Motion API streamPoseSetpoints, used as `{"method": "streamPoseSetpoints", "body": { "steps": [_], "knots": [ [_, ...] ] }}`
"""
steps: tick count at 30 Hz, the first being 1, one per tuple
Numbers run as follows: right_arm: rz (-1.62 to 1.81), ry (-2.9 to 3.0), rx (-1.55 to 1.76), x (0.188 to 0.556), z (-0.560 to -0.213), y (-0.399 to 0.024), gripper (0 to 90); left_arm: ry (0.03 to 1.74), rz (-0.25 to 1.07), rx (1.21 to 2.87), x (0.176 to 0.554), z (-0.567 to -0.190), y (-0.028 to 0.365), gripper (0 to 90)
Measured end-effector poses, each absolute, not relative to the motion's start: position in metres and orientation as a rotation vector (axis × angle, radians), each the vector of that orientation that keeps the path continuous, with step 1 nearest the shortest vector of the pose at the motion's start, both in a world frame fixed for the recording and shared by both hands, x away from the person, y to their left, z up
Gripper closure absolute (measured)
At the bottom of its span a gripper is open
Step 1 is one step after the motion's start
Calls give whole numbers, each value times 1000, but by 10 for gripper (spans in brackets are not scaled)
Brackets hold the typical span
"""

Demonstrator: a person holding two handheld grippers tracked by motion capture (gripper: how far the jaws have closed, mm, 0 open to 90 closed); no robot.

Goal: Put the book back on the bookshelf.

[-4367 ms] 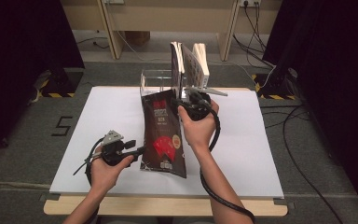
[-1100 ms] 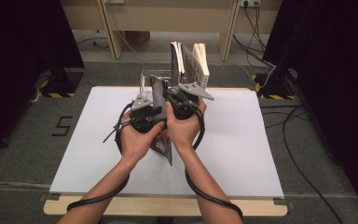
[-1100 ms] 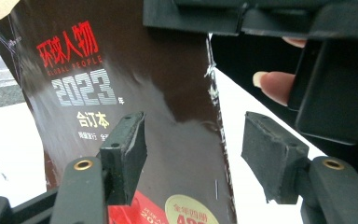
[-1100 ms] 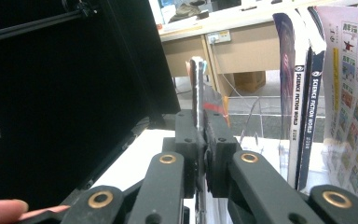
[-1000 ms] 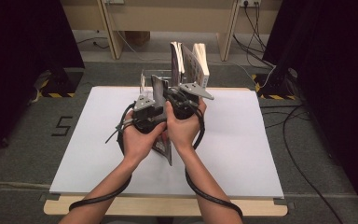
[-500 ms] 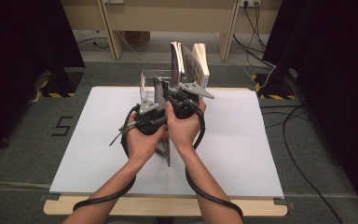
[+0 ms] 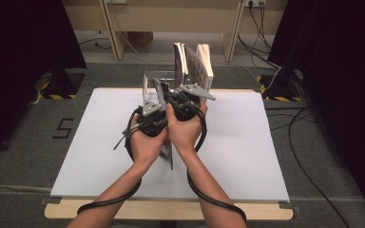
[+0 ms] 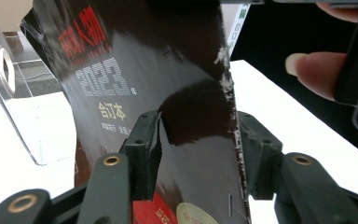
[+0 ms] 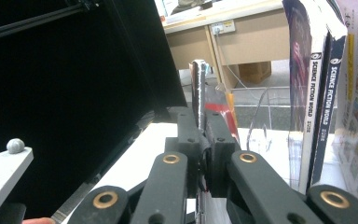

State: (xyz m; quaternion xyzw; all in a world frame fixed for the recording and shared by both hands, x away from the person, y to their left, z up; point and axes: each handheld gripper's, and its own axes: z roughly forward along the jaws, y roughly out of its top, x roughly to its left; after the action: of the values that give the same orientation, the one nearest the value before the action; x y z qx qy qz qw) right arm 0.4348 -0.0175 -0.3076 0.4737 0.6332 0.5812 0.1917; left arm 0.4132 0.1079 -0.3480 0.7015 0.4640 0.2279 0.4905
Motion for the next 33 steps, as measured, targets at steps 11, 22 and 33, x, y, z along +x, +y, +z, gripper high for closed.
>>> {"method": "streamPoseSetpoints", "body": {
  "steps": [11,22,33],
  "knots": [
    [1642,1839,1304,434,-311,-9,869,1158,543,1709,405,-350,119,695],
    [1656,1939,1205,434,-312,2,712,1212,508,1687,400,-356,147,866],
    [1698,1861,1233,425,-307,-52,667,1186,469,1628,400,-358,164,867]
  ]
}}
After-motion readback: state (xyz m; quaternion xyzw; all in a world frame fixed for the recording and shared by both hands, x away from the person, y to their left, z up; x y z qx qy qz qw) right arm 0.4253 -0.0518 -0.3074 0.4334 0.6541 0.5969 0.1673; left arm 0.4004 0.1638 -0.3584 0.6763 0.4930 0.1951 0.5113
